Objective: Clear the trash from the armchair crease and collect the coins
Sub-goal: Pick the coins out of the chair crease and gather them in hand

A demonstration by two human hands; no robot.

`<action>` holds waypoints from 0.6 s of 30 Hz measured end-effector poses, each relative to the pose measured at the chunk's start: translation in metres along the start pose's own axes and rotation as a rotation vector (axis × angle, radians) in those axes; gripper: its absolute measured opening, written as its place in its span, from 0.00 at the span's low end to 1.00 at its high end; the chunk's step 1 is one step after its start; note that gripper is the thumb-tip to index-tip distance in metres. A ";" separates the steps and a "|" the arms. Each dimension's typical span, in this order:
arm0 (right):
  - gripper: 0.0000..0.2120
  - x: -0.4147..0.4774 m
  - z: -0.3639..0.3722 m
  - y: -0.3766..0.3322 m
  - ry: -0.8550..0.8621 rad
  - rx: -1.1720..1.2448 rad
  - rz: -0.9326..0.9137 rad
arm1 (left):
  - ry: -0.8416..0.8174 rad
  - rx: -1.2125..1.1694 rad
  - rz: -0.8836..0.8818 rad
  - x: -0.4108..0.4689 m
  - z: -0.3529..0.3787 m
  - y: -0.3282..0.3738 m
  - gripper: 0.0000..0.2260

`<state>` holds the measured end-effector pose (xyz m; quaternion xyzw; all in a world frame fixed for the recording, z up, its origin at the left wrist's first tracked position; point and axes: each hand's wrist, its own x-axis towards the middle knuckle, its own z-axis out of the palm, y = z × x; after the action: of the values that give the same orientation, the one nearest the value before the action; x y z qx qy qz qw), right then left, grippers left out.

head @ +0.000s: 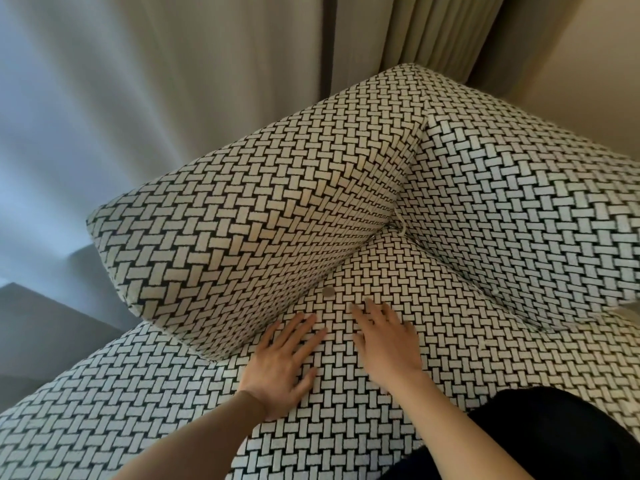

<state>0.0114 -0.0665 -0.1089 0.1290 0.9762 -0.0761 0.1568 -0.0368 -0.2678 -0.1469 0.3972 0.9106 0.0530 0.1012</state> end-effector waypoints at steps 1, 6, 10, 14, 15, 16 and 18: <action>0.25 -0.007 0.001 0.008 -0.013 0.018 0.000 | 0.001 0.003 0.002 0.001 0.000 0.002 0.27; 0.28 -0.026 0.003 0.033 -0.094 0.125 -0.032 | 0.001 -0.027 -0.014 0.002 0.001 0.001 0.27; 0.30 -0.029 0.003 0.042 -0.114 0.251 -0.044 | 0.034 -0.162 -0.110 0.030 -0.006 0.006 0.35; 0.29 -0.026 0.003 0.045 -0.103 0.426 -0.025 | 0.052 -0.196 -0.165 0.072 -0.007 0.024 0.36; 0.29 -0.028 0.004 0.043 -0.094 0.440 -0.021 | 0.044 -0.147 -0.159 0.078 -0.006 0.028 0.34; 0.28 -0.029 0.006 0.043 -0.082 0.415 -0.017 | 0.036 -0.106 -0.136 0.087 -0.006 0.033 0.32; 0.28 -0.031 0.011 0.045 -0.065 0.340 -0.015 | 0.011 -0.073 -0.050 0.108 -0.009 0.043 0.30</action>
<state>0.0552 -0.0325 -0.1146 0.1439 0.9447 -0.2452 0.1634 -0.0805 -0.1595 -0.1462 0.3702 0.9182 0.0858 0.1120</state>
